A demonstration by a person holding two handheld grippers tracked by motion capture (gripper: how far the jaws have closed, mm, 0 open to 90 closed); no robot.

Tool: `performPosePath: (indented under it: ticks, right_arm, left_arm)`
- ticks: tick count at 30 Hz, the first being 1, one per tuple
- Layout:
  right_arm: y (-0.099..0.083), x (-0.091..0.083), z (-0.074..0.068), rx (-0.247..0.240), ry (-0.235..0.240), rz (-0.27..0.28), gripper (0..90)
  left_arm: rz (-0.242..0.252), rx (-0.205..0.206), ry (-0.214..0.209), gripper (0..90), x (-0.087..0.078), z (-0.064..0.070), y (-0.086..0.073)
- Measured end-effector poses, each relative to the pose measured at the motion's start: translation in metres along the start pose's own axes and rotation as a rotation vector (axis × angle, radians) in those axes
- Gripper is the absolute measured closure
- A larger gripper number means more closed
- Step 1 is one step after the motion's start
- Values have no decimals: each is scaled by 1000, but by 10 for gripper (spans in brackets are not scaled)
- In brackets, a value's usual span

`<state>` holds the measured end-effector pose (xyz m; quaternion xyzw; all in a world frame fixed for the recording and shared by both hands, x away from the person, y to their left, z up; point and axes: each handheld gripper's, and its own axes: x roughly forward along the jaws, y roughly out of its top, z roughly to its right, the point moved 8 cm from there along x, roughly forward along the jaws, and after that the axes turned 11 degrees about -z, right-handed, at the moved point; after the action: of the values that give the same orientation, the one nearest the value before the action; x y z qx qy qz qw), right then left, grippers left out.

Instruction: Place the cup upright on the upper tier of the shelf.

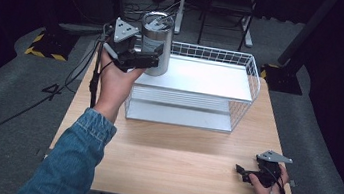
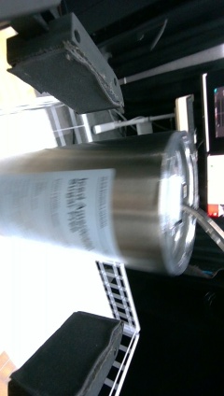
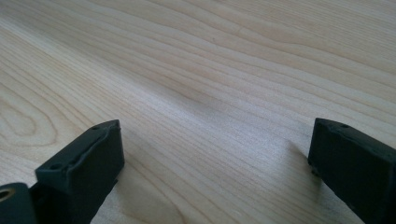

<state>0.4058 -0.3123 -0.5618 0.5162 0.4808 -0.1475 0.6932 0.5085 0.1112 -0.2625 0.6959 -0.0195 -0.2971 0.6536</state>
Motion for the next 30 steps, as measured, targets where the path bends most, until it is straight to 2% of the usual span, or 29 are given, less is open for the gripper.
performPosePath:
  ticks: [1,2,9,12,13,15,19,20,21,25,27,28,29,30]
  right_arm:
    - [0,0,0,0,0,0,39]
    - [0,0,0,0,0,0,39]
    - [1,1,0,-1,2,-5,18]
    - [2,2,0,-3,1,-10,7]
    - [2,2,0,-3,1,-10,7]
    - [2,3,0,-5,1,-10,7]
    - [2,3,0,-5,1,-10,7]
    - [2,3,0,-5,1,-10,7]
    - [2,3,0,-5,1,-10,7]
    - [2,3,0,-5,1,-9,7]
    - [2,3,0,-5,1,-9,7]
    - [2,3,0,-5,1,-9,7]
    - [2,3,0,-5,1,-9,7]
    - [2,3,0,-5,1,-9,7]
  left_arm:
    - [0,0,0,0,0,0,0]
    - [-4,4,-18,0,-8,2,-7]
    - [-10,20,-60,0,-30,6,-25]
    - [-11,38,-70,0,-44,8,-39]
    - [-11,38,-70,0,-44,8,-39]
    - [-17,51,-75,0,-53,8,-50]
    - [-15,53,-90,0,-62,10,-62]
    - [-19,62,-94,0,-67,10,-72]
    - [-19,62,-94,0,-67,10,-72]
    - [-44,86,-96,0,-71,11,-98]
    - [-61,87,-104,0,-71,10,-113]
    - [-77,80,-112,0,-70,8,-128]
    - [-77,80,-112,0,-70,8,-128]
    - [-85,76,-114,0,-69,7,-136]
